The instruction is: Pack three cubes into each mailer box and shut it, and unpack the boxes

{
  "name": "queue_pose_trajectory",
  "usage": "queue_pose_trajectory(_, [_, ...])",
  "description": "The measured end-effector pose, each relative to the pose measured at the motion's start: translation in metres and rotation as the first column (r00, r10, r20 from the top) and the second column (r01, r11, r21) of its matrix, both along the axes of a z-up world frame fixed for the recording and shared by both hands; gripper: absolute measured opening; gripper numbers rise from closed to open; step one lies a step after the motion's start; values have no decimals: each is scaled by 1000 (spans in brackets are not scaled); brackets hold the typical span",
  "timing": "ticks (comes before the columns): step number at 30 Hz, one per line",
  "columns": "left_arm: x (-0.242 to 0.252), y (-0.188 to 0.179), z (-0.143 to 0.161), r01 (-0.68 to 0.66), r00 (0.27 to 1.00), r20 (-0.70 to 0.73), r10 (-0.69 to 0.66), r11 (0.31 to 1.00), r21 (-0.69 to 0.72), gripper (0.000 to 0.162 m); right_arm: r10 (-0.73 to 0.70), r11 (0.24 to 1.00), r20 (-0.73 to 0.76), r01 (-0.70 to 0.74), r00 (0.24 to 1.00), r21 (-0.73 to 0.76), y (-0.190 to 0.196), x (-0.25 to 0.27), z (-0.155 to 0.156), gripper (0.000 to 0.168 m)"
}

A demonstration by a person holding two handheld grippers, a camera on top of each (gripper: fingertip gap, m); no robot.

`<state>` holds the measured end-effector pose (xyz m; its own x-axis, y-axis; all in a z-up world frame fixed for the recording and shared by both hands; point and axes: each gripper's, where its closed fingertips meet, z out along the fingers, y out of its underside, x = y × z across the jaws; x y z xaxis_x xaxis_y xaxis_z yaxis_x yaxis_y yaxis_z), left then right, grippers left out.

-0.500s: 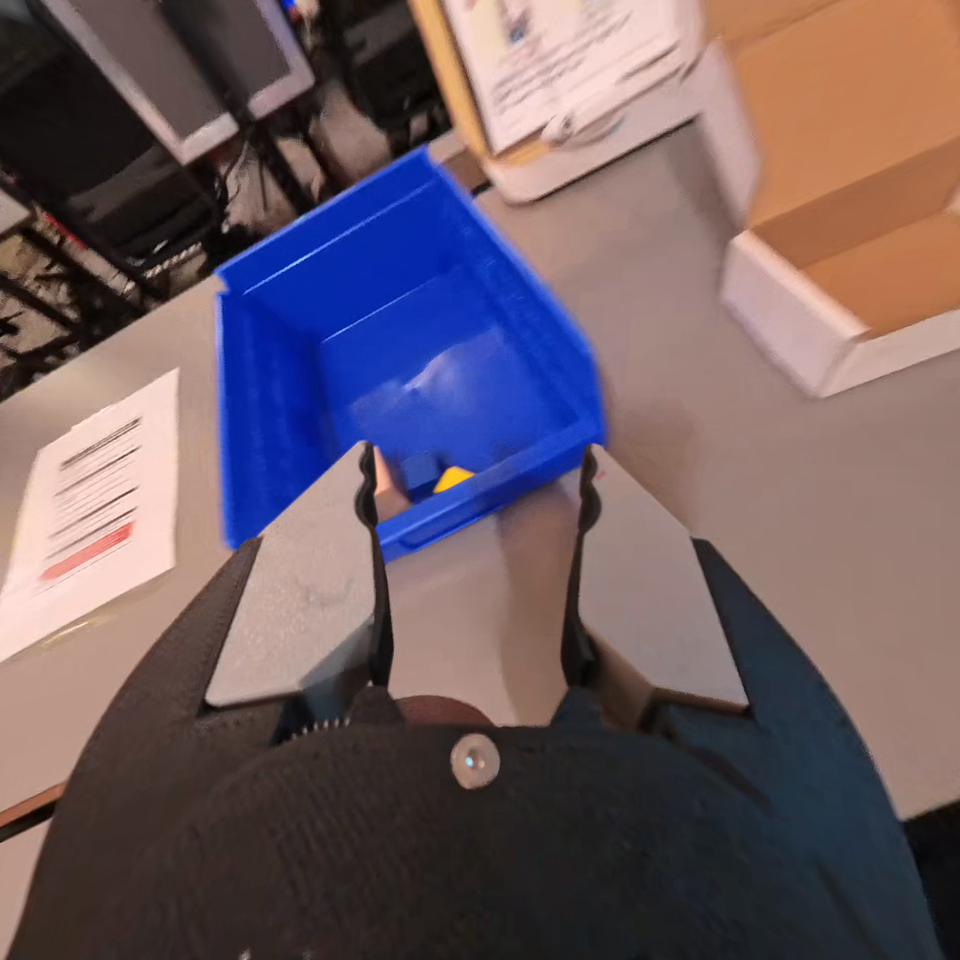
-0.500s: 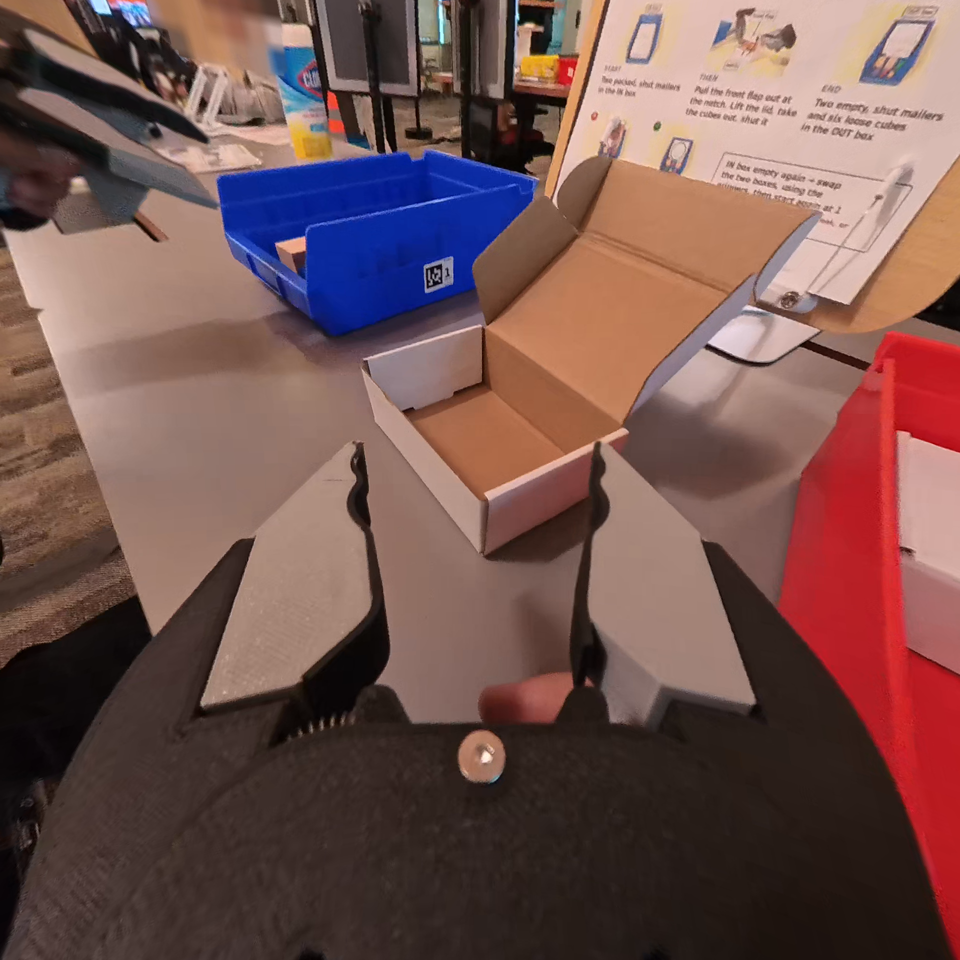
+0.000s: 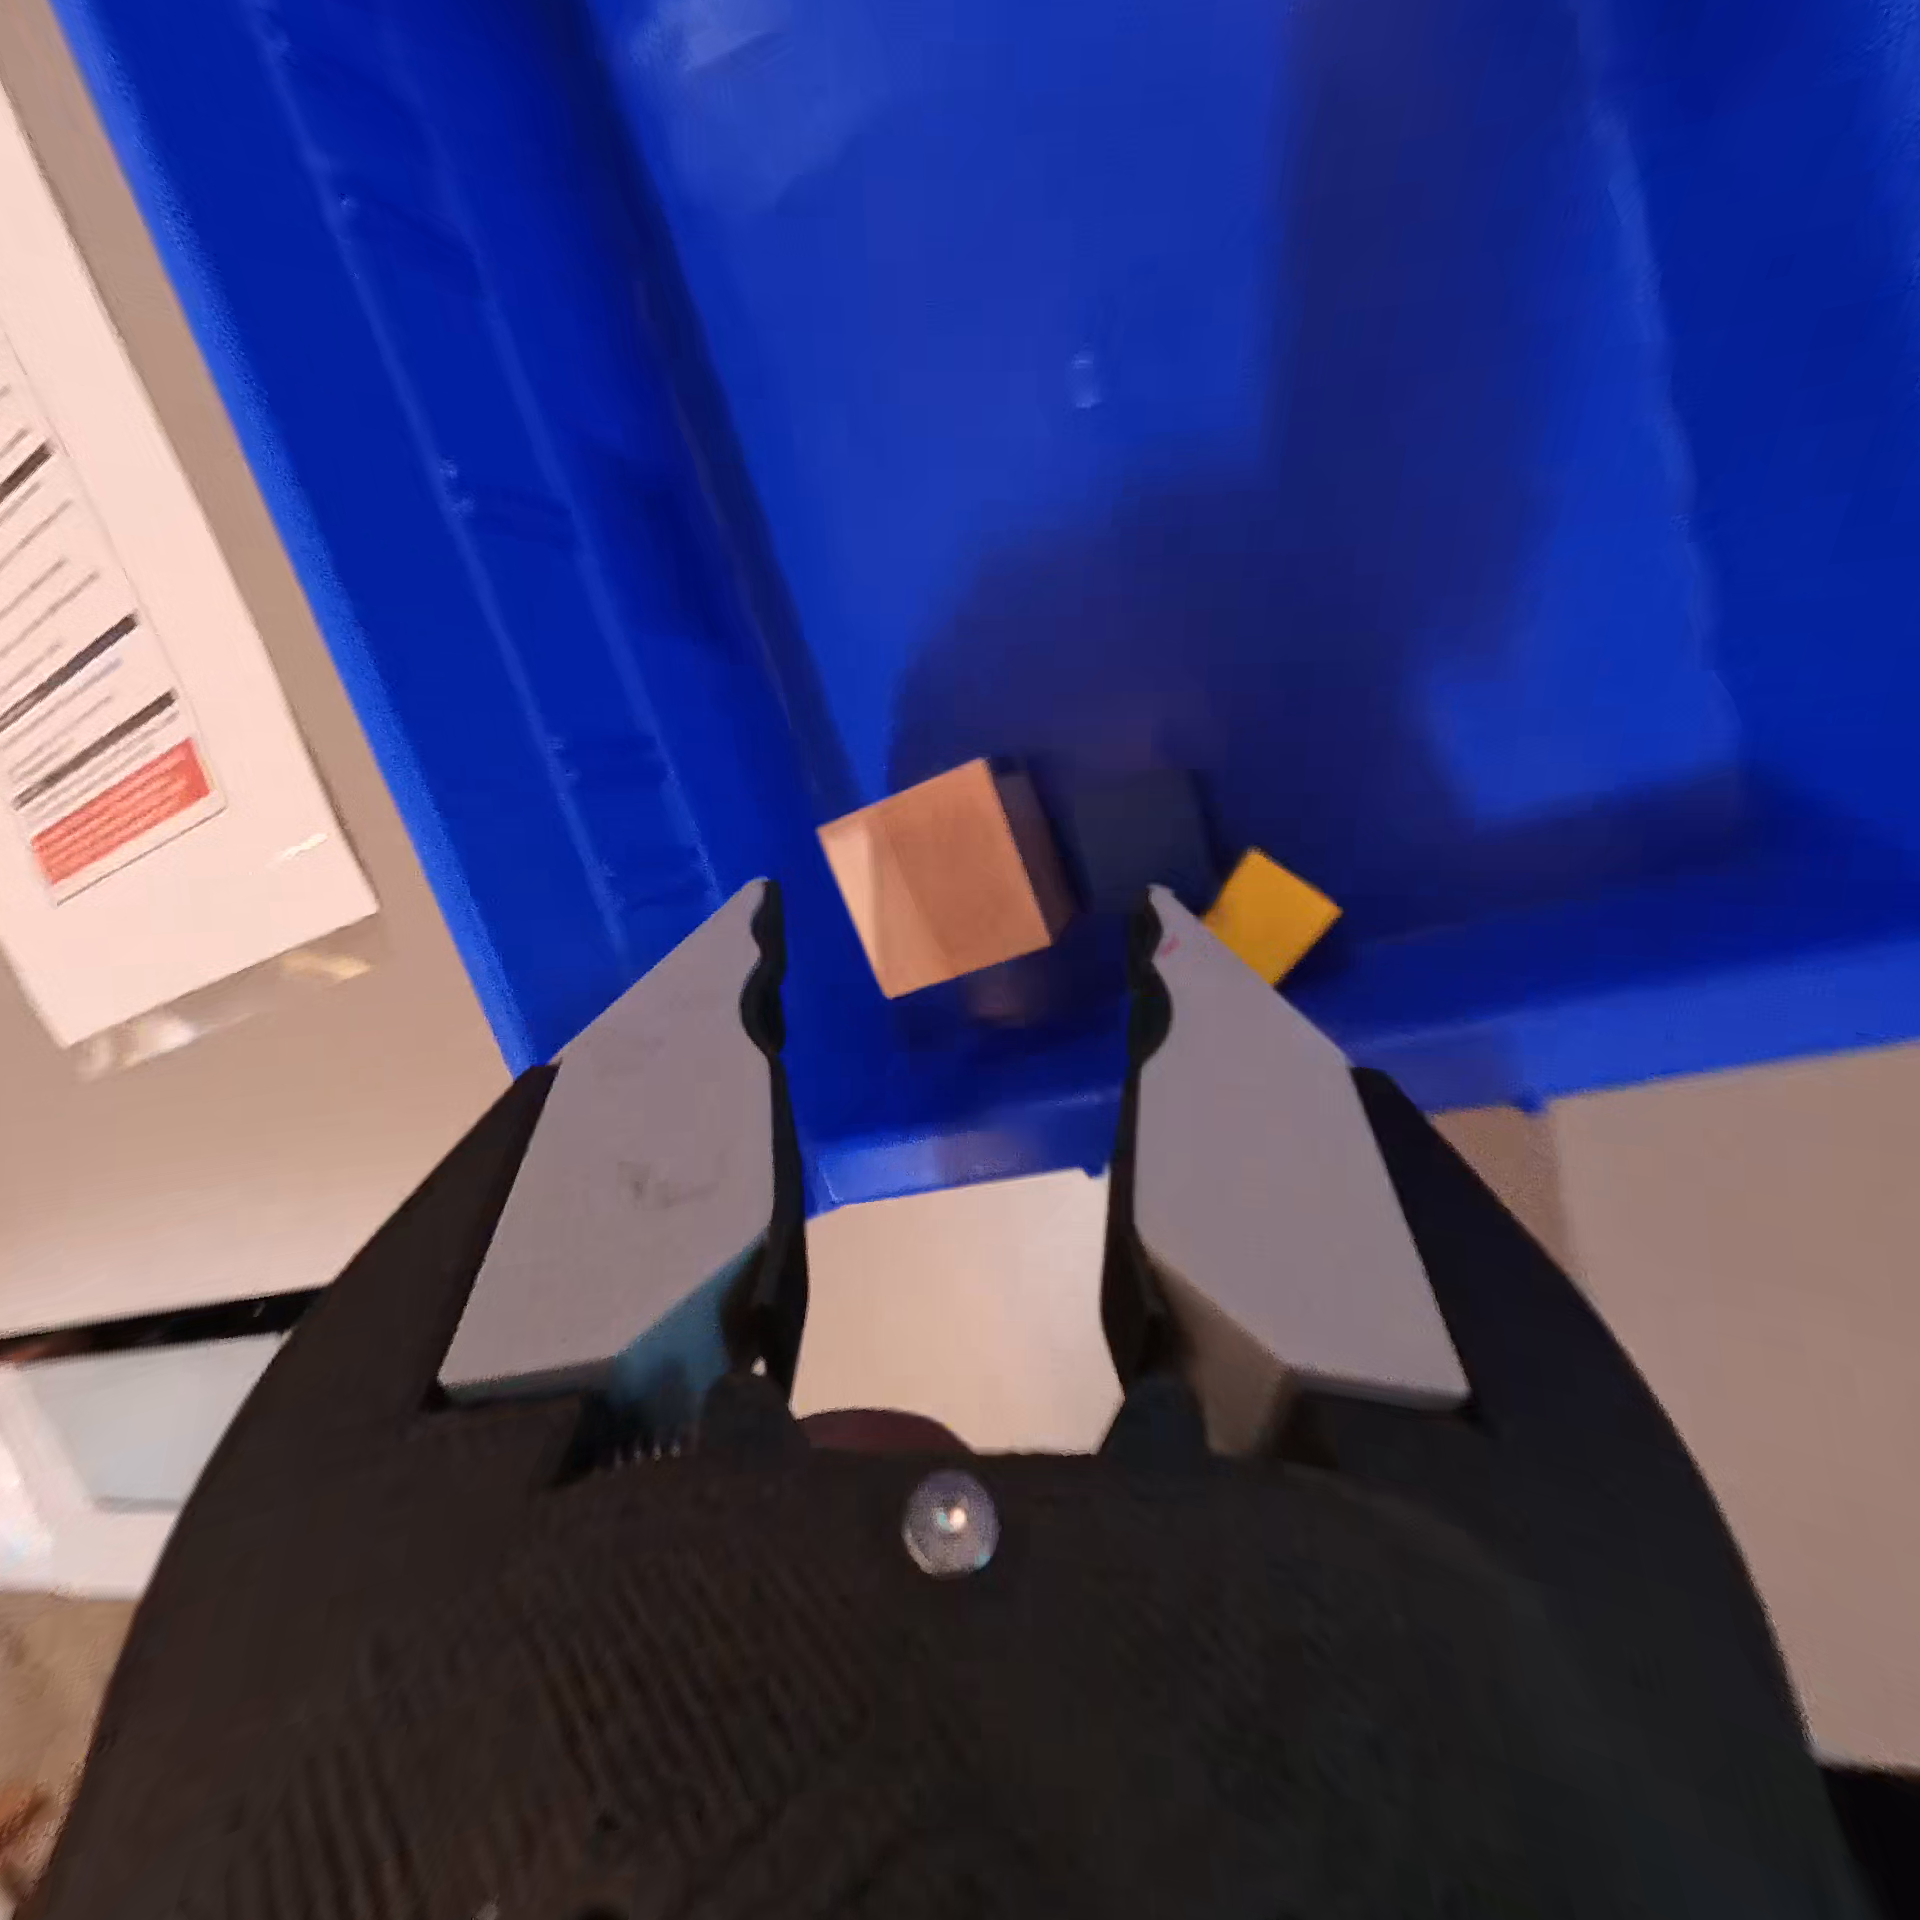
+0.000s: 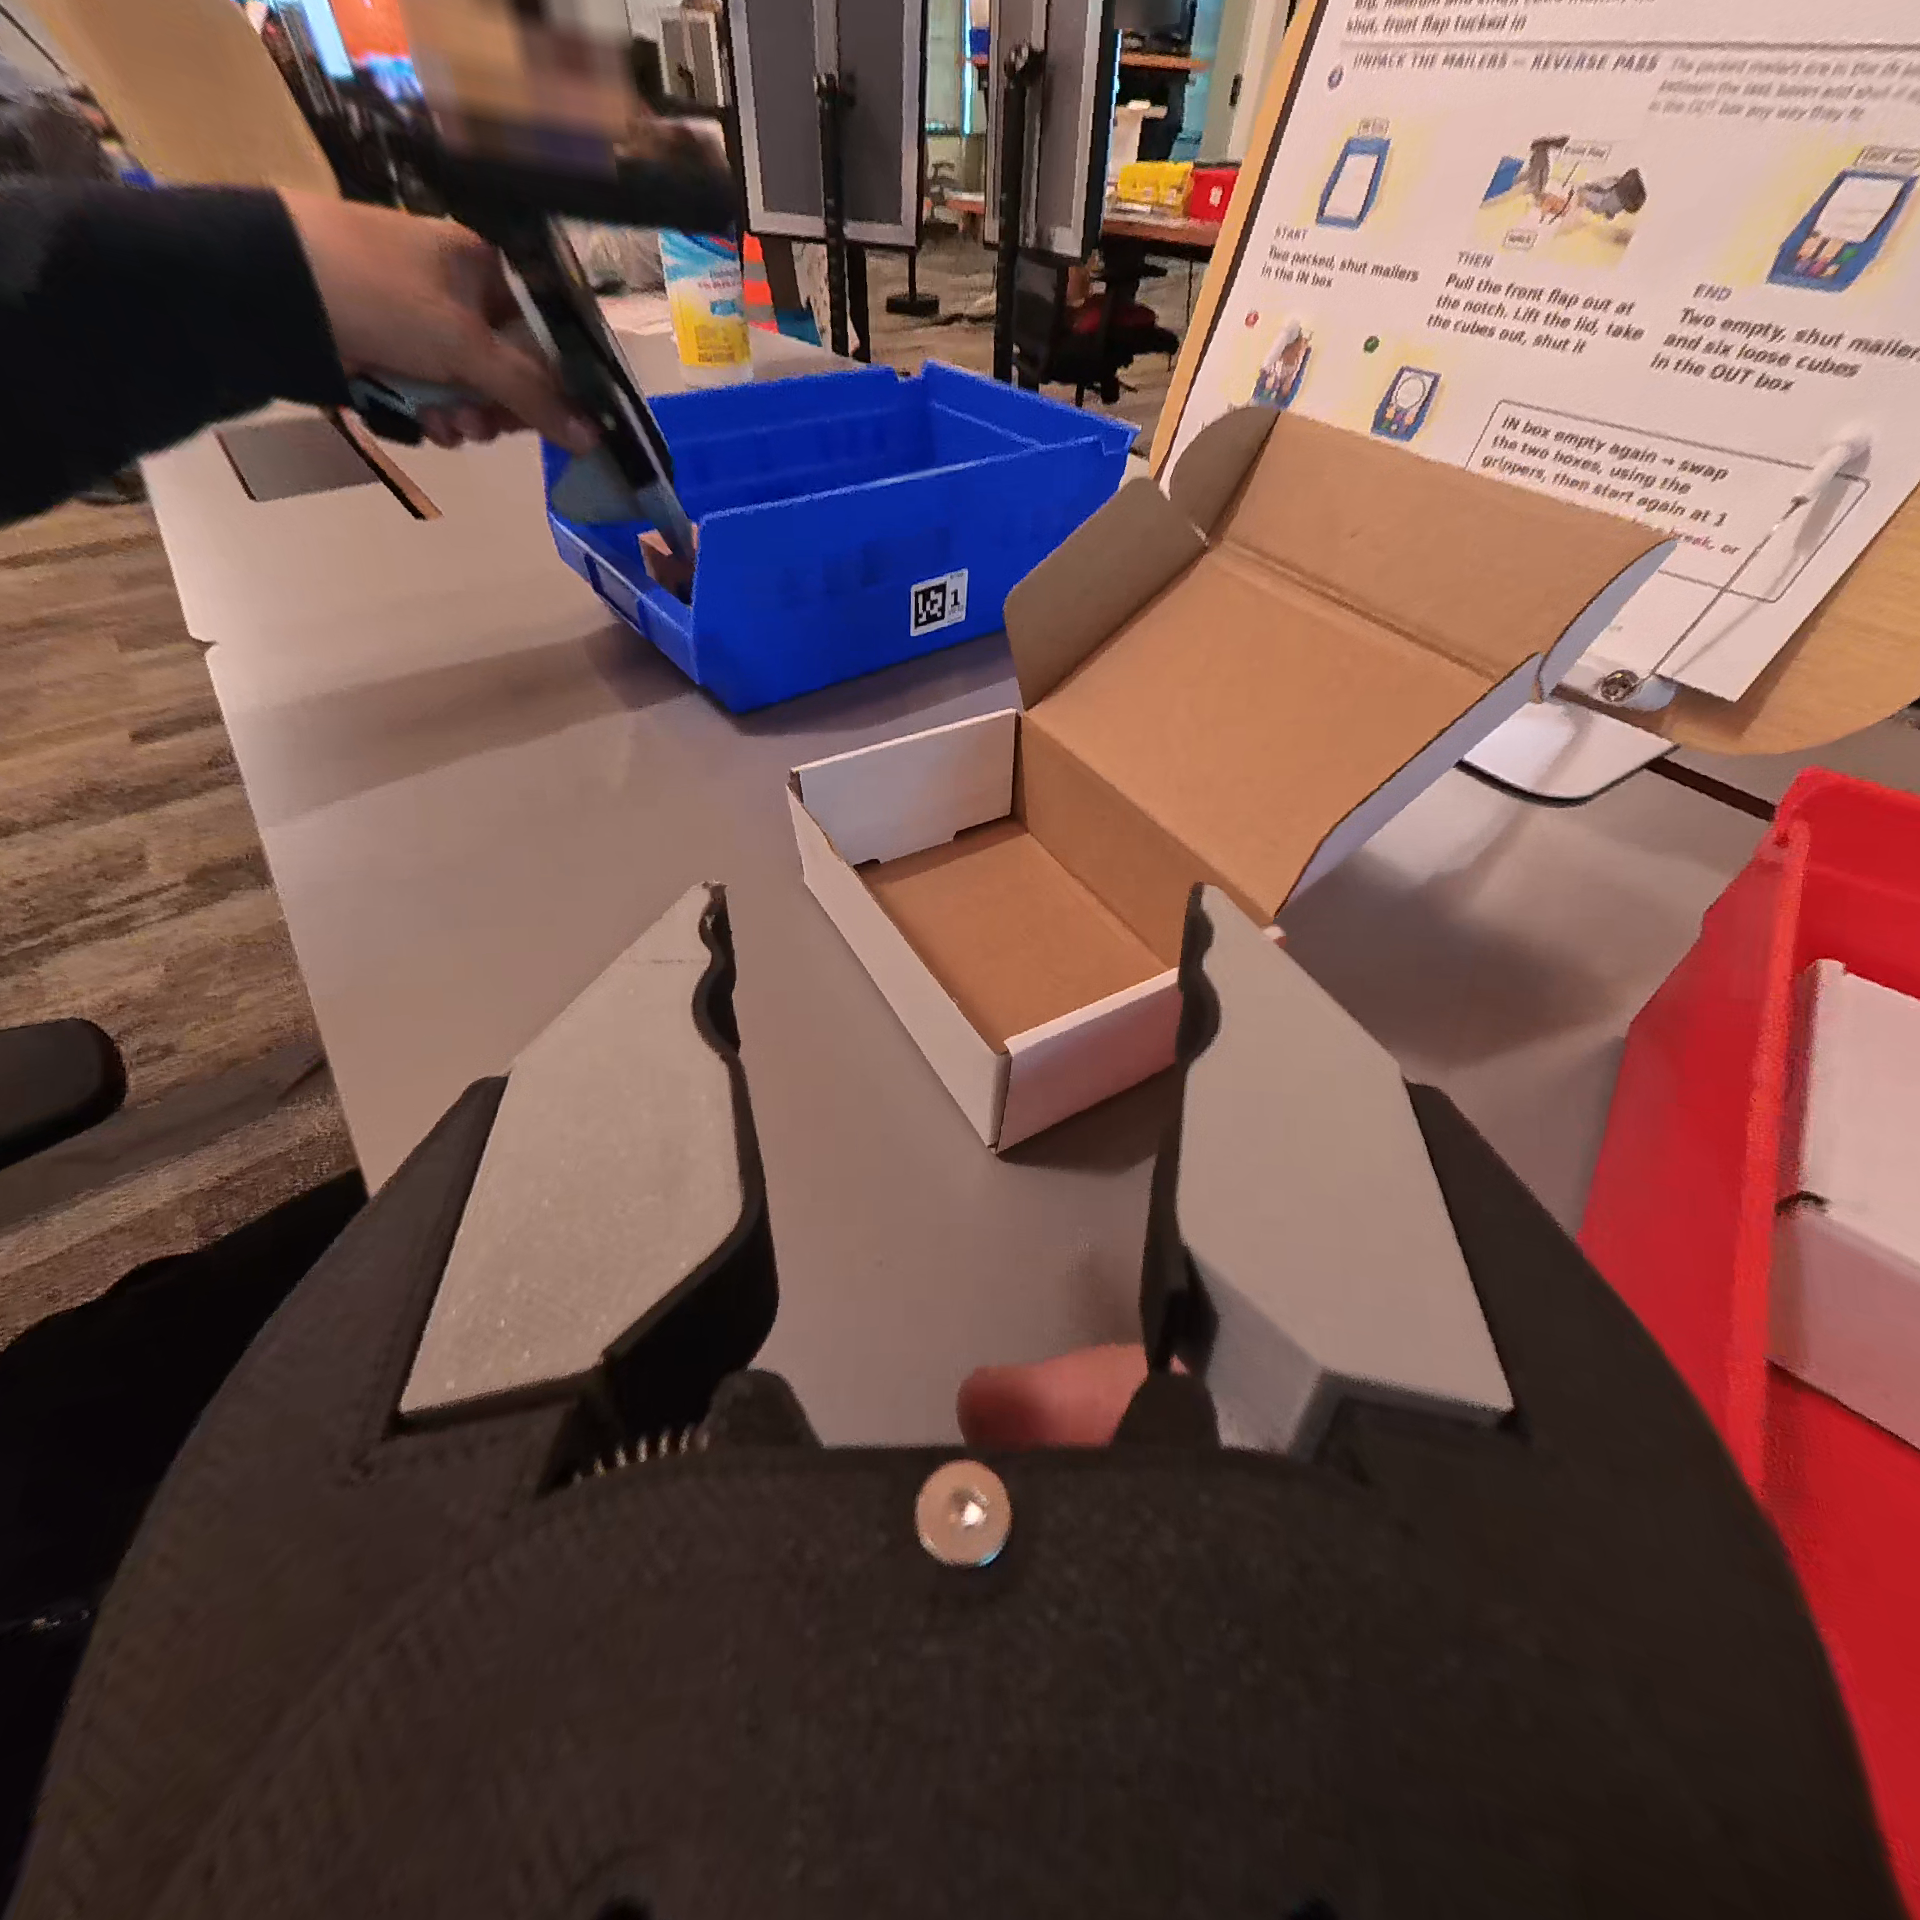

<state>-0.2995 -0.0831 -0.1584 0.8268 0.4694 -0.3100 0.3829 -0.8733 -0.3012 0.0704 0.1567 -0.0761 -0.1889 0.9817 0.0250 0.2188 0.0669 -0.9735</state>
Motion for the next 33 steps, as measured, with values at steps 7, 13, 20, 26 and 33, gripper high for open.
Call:
queue_pose_trajectory(7, [-8, 0, -14, -174, 983, 57, 175, 984, -20, 46, 24, 1000, -72, -25, 997, -15, -7, 20, 31, 81])
queue_pose_trajectory(13, [5, -3, -13, -208, 963, 176, 202, 978, 15, 63, 14, 1000, -124, -13, 992, 10, -8, 36, 52, 77])
queue_pose_trajectory(20, [-8, -15, -16, -257, 956, 145, 255, 966, -4, 51, 6, 1000, -150, -4, 989, 16, -8, 41, 61, 75])
queue_pose_trajectory(26, [-7, -8, -31, -258, 937, 254, 240, 965, 39, 45, -2, 998, -158, 11, 987, 57, -8, 42, 63, 75])
queue_pose_trajectory(33, [-10, 20, 15, -14, 1000, 18, 9, 967, 255, 44, 39, 999, -110, -38, 993, 12, -12, 35, 47, 72])
